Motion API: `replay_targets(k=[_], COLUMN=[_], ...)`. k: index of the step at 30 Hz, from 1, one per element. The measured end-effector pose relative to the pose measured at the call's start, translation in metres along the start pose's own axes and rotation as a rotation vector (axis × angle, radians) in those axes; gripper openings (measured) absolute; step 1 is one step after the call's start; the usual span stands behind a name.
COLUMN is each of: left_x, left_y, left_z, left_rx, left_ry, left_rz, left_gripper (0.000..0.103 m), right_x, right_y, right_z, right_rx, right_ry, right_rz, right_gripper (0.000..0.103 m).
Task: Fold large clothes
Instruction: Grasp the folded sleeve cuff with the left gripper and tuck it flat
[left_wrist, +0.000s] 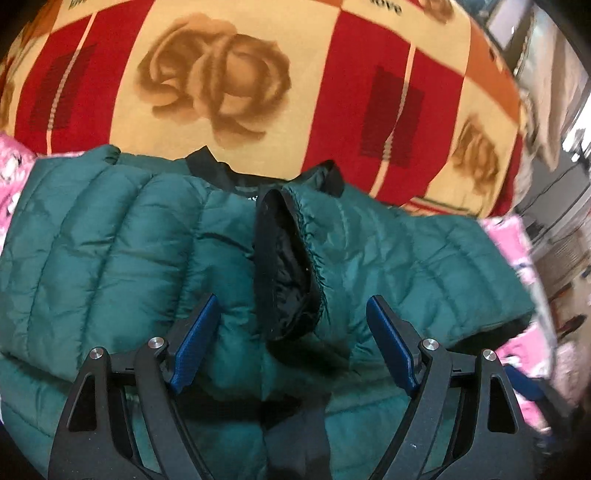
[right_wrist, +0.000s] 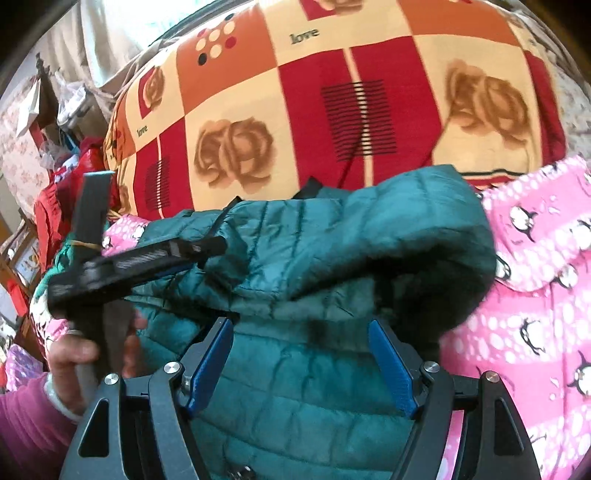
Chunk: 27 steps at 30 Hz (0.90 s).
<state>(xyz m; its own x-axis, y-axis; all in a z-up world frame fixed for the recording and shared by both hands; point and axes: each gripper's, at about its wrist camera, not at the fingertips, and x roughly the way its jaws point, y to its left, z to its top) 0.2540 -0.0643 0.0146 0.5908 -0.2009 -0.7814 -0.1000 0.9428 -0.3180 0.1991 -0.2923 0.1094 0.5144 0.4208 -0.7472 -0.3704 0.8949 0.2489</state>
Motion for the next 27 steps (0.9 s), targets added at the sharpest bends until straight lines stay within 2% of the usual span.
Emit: replay_targets(k=[2,3,4,5,7,10,15,20,27], left_x=[0.003,0.002,0.001,0.001,-0.006,-0.028,-0.066,-0.085,-0.094], left_y=[-0.005,-0.007,-0.008,-0.008,-0.004,0.008,0.05,0.087,0.11], left_z=[-0.002,-0.002,-0.002,0.001,0.004,0.011,0.028,0.03,0.012], left_rx=[0.03,0.041,0.056,0.077,0.079,0.089,0.044,0.01,0.001], left_ry=[-0.017,-0.032,-0.035,-0.015,-0.021,-0.074,-0.139,-0.155,-0.158], left_rz=[0.016,0.02,0.03,0.027,0.007,0.055,0.107,0.153,0.195], left_gripper=[0.08,0.055,0.021,0.017,0.014,0.012,0.011,0.011,0.011], right_x=[-0.005,-0.008,-0.009,-0.012,-0.015,-0.02,-0.019,-0.003,0.036], right_y=[-0.006,-0.009,-0.011,-0.014,-0.017,-0.021,-0.022,-0.017,-0.009], right_z=[-0.003,-0.004,-0.005,-0.005,-0.004,-0.001,0.005,0.012,0.03], right_rx=[0.01,0.017,0.023,0.03,0.041,0.058,0.062,0.089,0.12], right_ry=[-0.006,-0.012,-0.017,-0.024,-0.032,-0.051,-0.072,-0.067,-0.038], right_rz=[-0.003,-0.003,-0.003,-0.004,-0.01,-0.007,-0.002,0.029,0.054], right_gripper=[0.074,0.074,0.074,0.074,0.074,0.074,0.074,0.074,0.074])
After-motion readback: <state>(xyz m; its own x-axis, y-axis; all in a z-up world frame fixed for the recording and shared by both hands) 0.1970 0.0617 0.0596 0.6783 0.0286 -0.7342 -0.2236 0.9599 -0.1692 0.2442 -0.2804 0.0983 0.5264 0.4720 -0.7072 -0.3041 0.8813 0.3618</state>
